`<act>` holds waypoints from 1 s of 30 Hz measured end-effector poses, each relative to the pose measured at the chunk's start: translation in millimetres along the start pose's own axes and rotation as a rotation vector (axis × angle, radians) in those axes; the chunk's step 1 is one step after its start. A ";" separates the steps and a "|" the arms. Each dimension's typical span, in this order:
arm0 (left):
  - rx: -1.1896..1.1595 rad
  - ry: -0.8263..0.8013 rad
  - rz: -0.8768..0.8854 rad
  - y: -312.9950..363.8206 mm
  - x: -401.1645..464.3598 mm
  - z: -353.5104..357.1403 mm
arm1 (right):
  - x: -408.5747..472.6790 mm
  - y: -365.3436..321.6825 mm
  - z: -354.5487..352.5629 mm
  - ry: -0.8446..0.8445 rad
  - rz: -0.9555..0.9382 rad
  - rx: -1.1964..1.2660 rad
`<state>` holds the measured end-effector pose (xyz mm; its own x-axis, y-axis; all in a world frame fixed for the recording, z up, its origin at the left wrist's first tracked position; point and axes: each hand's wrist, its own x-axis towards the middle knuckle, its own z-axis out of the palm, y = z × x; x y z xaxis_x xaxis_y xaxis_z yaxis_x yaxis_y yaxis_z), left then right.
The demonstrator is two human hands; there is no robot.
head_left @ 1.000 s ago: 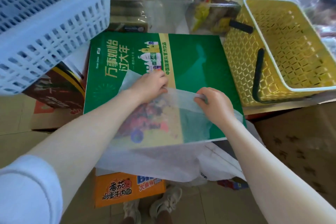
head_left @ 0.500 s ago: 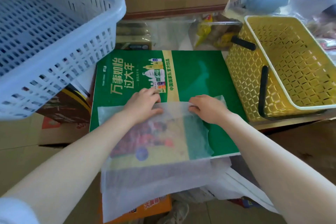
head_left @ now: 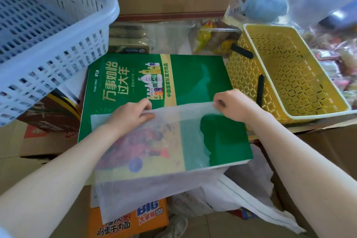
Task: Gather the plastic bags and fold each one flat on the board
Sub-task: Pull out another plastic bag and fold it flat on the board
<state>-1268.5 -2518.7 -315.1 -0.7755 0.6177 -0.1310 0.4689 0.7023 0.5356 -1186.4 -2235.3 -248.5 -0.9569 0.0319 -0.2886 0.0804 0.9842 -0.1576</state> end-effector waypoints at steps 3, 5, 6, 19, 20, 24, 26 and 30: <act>0.006 0.002 0.021 -6.9 -0.4 -13.0 | -2.8 2.8 -8.9 0.043 -0.093 0.010; 0.011 0.003 0.031 -10.7 1.2 -19.3 | -3.7 0.7 -9.6 -0.056 -0.119 -0.022; 0.021 -0.001 0.025 -12.6 2.1 -21.9 | -2.7 0.1 -9.1 -0.135 -0.106 -0.063; 0.296 0.276 0.088 -5.2 58.3 -30.7 | 58.5 -0.2 -30.6 0.205 0.560 0.251; 0.370 0.249 0.032 -3.4 65.7 -26.2 | 63.1 -3.1 -25.8 0.254 0.571 0.158; 0.374 0.180 0.015 0.7 62.4 -0.5 | 67.8 -46.8 9.3 0.371 0.305 0.007; 0.374 0.108 0.088 -2.4 50.4 13.9 | 71.7 -82.1 31.9 0.329 0.031 -0.004; 0.434 0.010 0.002 -27.8 39.0 21.7 | 91.3 -121.3 82.1 0.084 -0.047 0.077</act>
<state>-1302.6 -2506.5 -353.2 -0.7775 0.6171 -0.1209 0.6031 0.7862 0.1347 -1260.6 -2366.0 -333.2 -0.9799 0.0033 -0.1995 0.0526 0.9688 -0.2423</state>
